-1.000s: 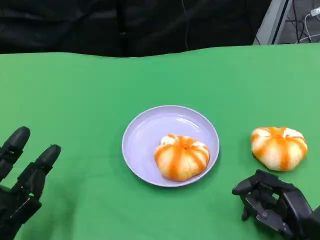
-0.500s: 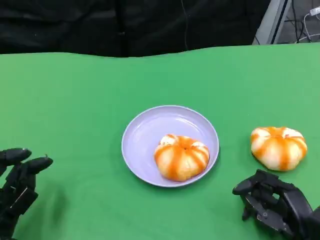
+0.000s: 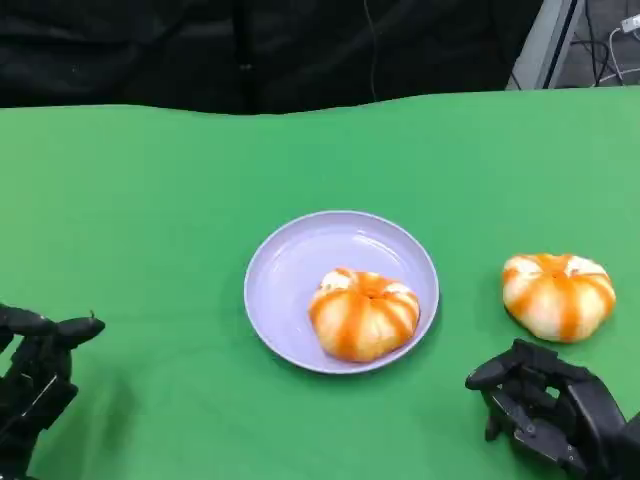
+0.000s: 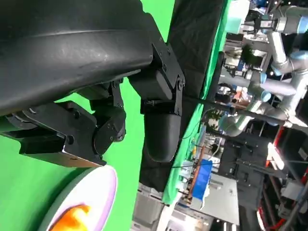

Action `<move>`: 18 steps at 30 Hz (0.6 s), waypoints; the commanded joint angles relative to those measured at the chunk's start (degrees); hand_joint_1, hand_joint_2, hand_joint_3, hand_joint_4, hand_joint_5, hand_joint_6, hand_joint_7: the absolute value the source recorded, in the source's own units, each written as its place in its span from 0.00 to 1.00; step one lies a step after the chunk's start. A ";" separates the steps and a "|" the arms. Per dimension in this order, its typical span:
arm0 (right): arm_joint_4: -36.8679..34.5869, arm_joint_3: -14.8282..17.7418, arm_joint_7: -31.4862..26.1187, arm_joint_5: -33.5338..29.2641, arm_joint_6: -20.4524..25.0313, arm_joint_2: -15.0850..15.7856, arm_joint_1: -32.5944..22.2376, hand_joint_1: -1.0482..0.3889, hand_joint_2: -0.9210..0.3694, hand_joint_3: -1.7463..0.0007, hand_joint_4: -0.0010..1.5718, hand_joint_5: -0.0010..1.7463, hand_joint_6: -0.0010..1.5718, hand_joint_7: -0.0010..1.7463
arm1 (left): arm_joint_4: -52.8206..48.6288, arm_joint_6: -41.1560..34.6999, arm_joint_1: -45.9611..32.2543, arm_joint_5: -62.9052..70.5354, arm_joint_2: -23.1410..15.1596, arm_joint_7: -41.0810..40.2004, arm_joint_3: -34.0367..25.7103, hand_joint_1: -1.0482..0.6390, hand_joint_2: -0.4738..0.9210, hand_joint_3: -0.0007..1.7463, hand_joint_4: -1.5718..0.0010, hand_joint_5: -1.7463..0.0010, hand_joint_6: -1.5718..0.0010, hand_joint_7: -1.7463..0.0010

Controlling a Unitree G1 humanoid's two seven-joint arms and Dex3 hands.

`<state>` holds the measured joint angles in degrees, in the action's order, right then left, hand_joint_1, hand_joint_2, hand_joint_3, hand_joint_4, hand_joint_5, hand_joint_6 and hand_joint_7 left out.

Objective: Grasp the bread from the table and place it into the plate.

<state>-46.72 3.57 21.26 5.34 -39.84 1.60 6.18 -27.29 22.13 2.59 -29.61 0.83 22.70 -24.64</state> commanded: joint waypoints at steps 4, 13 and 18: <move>0.00 0.48 0.33 0.48 0.66 1.14 0.00 0.54 0.00 0.74 0.42 1.00 0.46 0.64 | -0.48 0.78 0.27 0.08 -0.51 -0.01 -0.22 0.64 0.89 0.49 0.43 0.03 0.47 0.19; 0.03 0.53 0.36 0.46 0.70 1.12 -0.01 0.54 0.00 0.74 0.42 1.00 0.46 0.64 | -0.48 0.78 0.27 0.08 -0.51 -0.01 -0.22 0.64 0.89 0.48 0.43 0.03 0.47 0.19; 0.46 0.74 0.50 0.75 0.83 1.22 -0.33 0.54 0.00 0.74 0.42 1.00 0.46 0.64 | -0.66 0.96 0.09 -0.19 -0.43 0.55 -0.27 0.64 0.91 0.46 0.44 0.04 0.48 0.20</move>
<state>-46.69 3.79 21.77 5.48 -39.46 1.68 6.18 -27.47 22.14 2.59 -29.60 0.83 22.74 -24.64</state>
